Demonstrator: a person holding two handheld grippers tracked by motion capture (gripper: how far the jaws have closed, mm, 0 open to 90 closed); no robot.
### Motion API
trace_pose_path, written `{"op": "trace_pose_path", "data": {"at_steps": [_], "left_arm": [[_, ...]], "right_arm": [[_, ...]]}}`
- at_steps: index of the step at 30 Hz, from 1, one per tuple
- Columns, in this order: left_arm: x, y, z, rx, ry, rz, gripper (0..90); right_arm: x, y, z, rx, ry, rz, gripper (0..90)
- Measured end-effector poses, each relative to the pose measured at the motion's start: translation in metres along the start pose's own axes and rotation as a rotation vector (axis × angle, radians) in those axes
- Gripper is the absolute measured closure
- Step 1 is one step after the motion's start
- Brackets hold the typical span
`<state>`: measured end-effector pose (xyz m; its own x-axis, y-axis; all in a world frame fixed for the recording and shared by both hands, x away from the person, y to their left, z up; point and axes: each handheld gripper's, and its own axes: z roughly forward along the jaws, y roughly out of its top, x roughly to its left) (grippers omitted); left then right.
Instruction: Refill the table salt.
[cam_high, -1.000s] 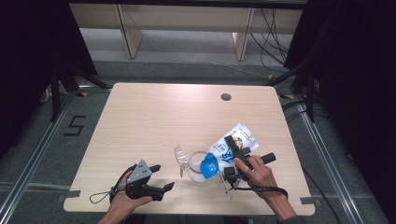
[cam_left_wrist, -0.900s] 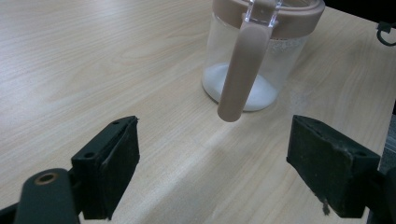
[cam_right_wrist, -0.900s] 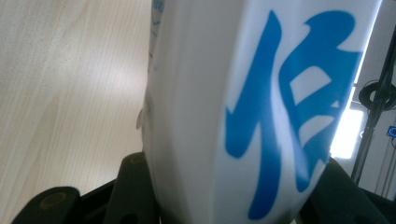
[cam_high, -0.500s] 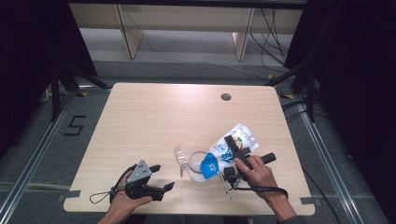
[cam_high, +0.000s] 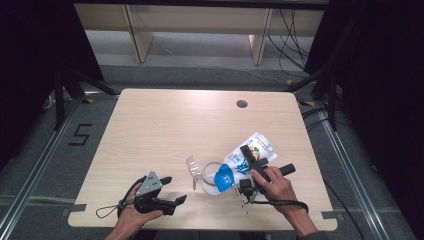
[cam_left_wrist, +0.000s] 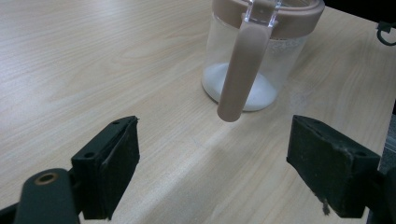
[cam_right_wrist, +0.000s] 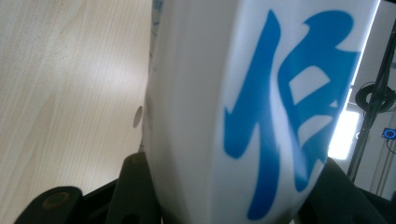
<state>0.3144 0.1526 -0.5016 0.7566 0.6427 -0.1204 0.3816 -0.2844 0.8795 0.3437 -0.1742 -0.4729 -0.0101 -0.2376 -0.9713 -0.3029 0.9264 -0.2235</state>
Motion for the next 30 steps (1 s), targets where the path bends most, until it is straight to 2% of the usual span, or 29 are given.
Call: {"op": "trace_pose_path", "data": {"at_steps": [3, 5, 7, 10, 12, 13, 15, 17, 19, 21, 22, 23, 26, 27, 28, 29, 30], "left_arm": [[-0.0004, -0.0002, 0.0, 0.001, 0.001, -0.009, 16.4], [-0.0005, 0.0002, -0.0006, 0.007, 0.009, 0.0, 16.4], [-0.0006, 0.0001, -0.0006, 0.007, 0.01, -0.006, 16.4], [-0.0004, 0.0002, -0.0006, 0.007, 0.01, -0.002, 16.4], [-0.0004, 0.0002, -0.0006, 0.007, 0.008, 0.001, 16.4], [-0.0004, 0.0, -0.0002, 0.003, 0.006, -0.003, 16.4], [0.0, 0.0, 0.0, -0.001, 0.002, -0.001, 16.4], [0.0001, 0.0, 0.0, -0.001, 0.001, 0.0, 16.4], [0.0, 0.0, 0.0, 0.0, 0.0, 0.0, 16.4], [-0.0002, -0.0001, 0.0001, 0.0, 0.001, -0.004, 16.4], [-0.0002, -0.0001, 0.0001, 0.0, 0.001, -0.004, 16.4], [0.0001, 0.0, 0.0001, 0.0, 0.001, 0.001, 16.4], [0.0001, 0.0, 0.0001, 0.0, 0.0, 0.001, 16.4], [-0.0004, -0.0002, 0.0002, 0.0, 0.002, -0.007, 16.4], [-0.0004, -0.0002, 0.0002, 0.0, 0.001, -0.007, 16.4], [-0.0003, -0.0002, 0.0002, 0.0, 0.001, -0.006, 16.3], [0.0001, 0.0, 0.0002, 0.0, 0.0, 0.001, 16.4]], "right_arm": [[0.0004, 0.0, -0.0002, 0.002, 0.002, 0.004, 58.8], [0.0004, -0.0001, 0.0001, -0.001, 0.001, 0.001, 58.9], [-0.0022, 0.0003, 0.0007, -0.01, -0.002, -0.034, 58.9], [0.0008, 0.0, 0.0, 0.002, 0.001, 0.003, 59.1], [0.0007, -0.0001, -0.0001, 0.002, 0.001, 0.002, 59.3], [0.0001, -0.0001, 0.0002, -0.001, -0.001, -0.003, 59.4], [-0.0044, 0.0001, 0.0015, -0.02, -0.01, -0.057, 59.4], [-0.0015, -0.0004, 0.0004, -0.002, -0.002, -0.02, 59.5], [-0.002, -0.0002, 0.0004, -0.003, -0.003, -0.026, 59.5], [0.0002, -0.0001, -0.0002, 0.006, -0.004, -0.001, 59.7], [0.0005, 0.0, -0.0004, 0.008, -0.004, 0.001, 59.7], [-0.0012, 0.0004, 0.0, 0.001, -0.006, -0.027, 59.8], [-0.0012, 0.0005, 0.0001, 0.0, -0.007, -0.027, 60.0], [0.0001, 0.0003, -0.0001, 0.006, -0.006, -0.01, 60.0], [-0.0013, 0.0006, -0.0002, 0.006, -0.007, -0.024, 60.1], [0.0006, 0.0002, -0.0003, 0.008, -0.005, 0.001, 60.1], [-0.0013, 0.0007, -0.0001, 0.005, -0.008, -0.025, 60.2]]}}
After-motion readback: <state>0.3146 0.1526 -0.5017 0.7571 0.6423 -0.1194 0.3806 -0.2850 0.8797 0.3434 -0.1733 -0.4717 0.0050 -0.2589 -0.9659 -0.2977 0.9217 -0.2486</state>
